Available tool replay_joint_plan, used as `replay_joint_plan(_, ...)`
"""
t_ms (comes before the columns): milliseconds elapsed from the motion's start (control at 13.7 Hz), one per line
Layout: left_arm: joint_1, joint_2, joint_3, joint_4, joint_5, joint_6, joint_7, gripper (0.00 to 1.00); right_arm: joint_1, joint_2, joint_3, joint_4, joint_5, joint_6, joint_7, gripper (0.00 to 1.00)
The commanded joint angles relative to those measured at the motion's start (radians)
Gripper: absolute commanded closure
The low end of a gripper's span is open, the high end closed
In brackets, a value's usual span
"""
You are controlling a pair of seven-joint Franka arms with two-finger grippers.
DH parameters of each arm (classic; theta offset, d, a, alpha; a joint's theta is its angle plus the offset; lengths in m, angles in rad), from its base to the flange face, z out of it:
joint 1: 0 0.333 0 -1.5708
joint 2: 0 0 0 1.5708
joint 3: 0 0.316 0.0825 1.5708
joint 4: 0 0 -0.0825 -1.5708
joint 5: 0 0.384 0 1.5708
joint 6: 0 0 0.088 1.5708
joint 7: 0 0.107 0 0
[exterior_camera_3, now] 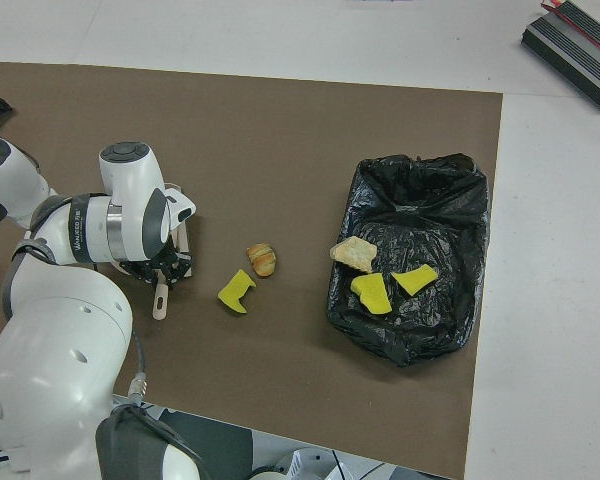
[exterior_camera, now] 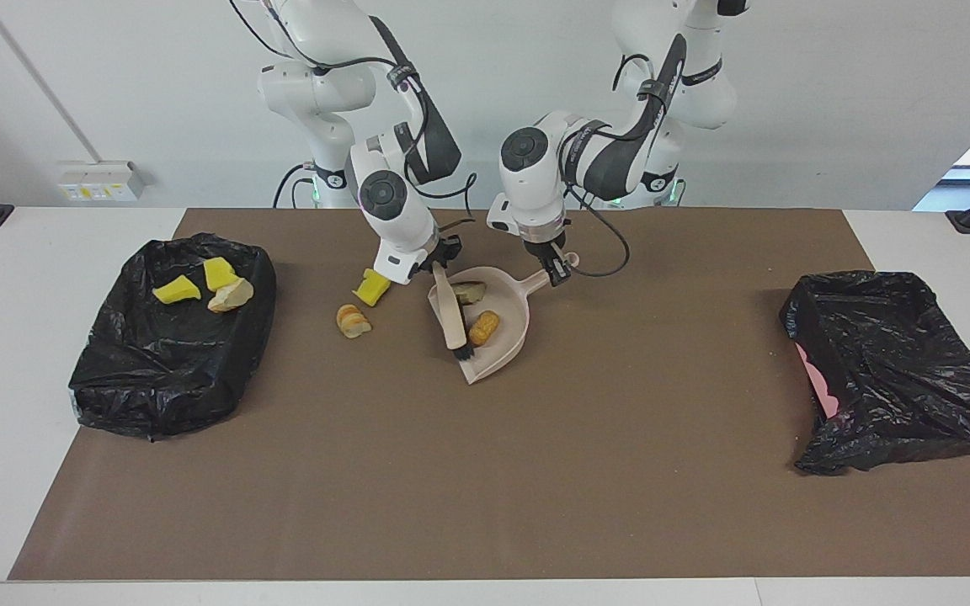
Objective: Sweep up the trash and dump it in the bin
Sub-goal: 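Sweep the remaining pieces toward the dustpan with the right gripper's brush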
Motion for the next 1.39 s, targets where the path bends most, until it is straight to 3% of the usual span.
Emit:
replay_joint_plan(0, -0.021, -0.035, 0.012, -0.047, 0.016, 0.02, 0.028, 1.0, -0.066, -0.092, -0.021, 0.075, -0.019, -0.156, 0.033, 1.0)
replay_joint_plan(219, -0.033, -0.037, 0.013, -0.049, 0.018, 0.019, 0.1, 1.0, -0.102, -0.161, -0.021, 0.065, -0.258, -0.236, 0.218, 1.0)
replay_joint_plan(438, -0.035, -0.044, 0.013, -0.064, 0.053, 0.025, 0.129, 1.0, -0.175, -0.267, -0.021, -0.099, -0.34, -0.167, 0.215, 1.0)
replay_joint_plan(657, -0.048, -0.05, 0.013, -0.078, 0.068, 0.023, 0.138, 1.0, -0.166, -0.329, -0.015, -0.232, -0.49, -0.142, 0.216, 1.0)
replay_joint_plan(1022, -0.095, -0.001, 0.012, -0.087, 0.127, 0.048, 0.137, 1.0, -0.168, -0.309, -0.013, -0.318, -0.459, -0.107, 0.123, 1.0)
replay_joint_plan(1313, -0.095, -0.001, 0.012, -0.087, 0.127, 0.043, 0.137, 1.0, -0.14, -0.293, -0.011, -0.316, -0.238, -0.081, 0.045, 1.0)
